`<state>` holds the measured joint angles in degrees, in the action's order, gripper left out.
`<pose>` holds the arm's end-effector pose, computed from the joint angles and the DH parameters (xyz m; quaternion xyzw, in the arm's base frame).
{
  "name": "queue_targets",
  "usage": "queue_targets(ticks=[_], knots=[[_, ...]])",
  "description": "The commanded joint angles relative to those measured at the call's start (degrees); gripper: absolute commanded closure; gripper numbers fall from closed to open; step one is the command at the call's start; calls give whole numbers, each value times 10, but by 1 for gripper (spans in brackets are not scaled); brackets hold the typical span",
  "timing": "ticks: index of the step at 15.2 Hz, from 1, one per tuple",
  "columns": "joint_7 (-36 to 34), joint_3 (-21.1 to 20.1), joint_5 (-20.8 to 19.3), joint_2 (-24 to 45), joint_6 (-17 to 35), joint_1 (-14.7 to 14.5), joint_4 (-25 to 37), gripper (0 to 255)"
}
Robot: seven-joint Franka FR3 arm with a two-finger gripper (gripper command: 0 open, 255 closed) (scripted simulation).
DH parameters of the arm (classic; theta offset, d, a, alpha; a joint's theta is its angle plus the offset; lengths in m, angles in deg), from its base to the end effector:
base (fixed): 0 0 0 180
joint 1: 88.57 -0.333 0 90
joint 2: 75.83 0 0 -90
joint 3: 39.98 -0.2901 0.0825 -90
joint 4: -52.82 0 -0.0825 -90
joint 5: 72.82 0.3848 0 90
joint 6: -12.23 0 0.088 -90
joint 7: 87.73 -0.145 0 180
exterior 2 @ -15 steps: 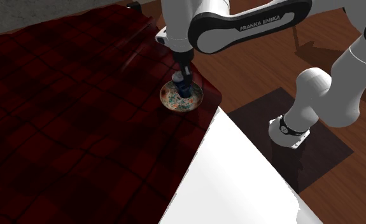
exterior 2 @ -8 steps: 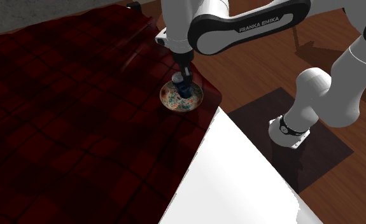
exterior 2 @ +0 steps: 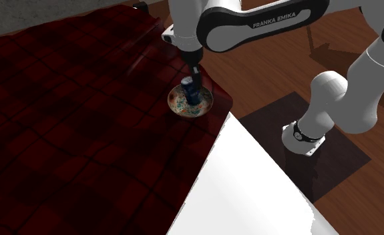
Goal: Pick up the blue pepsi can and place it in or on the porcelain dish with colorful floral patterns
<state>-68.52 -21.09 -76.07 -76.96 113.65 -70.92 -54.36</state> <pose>0.4337 -0.3310 0.4455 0.9885 -0.1437 -0.0475 0.0024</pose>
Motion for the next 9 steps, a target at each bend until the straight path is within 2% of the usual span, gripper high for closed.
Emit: queue_targets(ticks=[1, 2, 9], knots=[[1, -1, 1, 2, -35, -1, 36, 0], [2, -1, 2, 4, -50, -1, 54, 0], [2, -1, 2, 4, -50, -1, 54, 0]])
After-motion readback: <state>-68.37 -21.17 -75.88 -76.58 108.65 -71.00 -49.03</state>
